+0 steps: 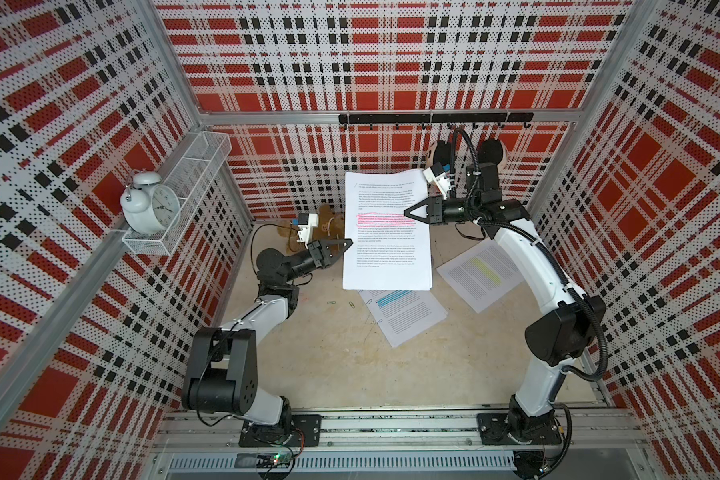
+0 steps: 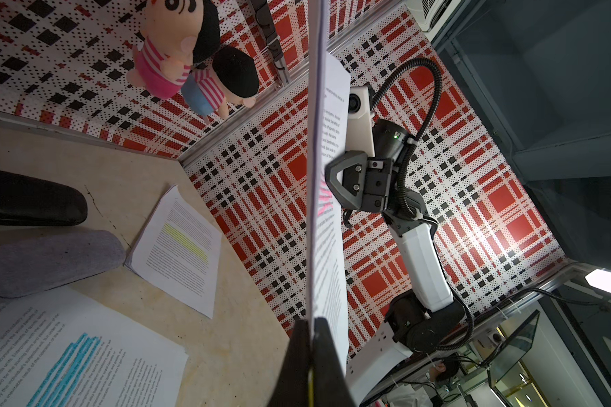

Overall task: Unclip the paperclips from the documents
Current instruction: Remove the paper clip from the document.

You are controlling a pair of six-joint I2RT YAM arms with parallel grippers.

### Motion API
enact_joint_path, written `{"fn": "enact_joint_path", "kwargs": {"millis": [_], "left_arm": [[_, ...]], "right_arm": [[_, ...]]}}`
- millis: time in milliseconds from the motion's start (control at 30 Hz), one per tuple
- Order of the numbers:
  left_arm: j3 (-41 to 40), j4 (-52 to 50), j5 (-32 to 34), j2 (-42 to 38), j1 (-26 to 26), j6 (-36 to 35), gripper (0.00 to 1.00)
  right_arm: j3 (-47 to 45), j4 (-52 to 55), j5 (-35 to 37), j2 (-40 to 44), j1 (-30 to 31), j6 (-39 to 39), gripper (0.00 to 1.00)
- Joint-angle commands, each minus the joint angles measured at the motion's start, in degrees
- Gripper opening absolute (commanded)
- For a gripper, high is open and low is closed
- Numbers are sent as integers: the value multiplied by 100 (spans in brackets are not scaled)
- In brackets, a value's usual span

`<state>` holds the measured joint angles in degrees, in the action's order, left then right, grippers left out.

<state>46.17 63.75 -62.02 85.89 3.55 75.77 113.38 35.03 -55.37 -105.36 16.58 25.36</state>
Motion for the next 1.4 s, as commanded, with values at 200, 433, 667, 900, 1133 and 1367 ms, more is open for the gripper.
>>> {"fn": "enact_joint_path", "kwargs": {"millis": [200,433,667,900,1133,1367], "left_arm": [[-165,-418,-70,-154,-347,-206,0],[-249,-822,-154,-189,-170,-501,1],[983,-6213,751,-282,499,-4460,0],[1209,-7112,1106,-234,665,-5001,0],[1397,-7738,1893,-431,878,-5275,0],[1703,-8563,2863,-533,1584,-5657,0]], "right_arm": [[-179,-813,181,435,-838,160,0],[257,-432,-42,78,-1062,-52,0],[816,-119,-121,-331,-1170,-268,0],[937,-127,-209,-557,-1325,-391,0],[1145,-300,-246,-840,-1585,-421,0],[1141,-717,-395,-1054,-1596,-250,0]]}}
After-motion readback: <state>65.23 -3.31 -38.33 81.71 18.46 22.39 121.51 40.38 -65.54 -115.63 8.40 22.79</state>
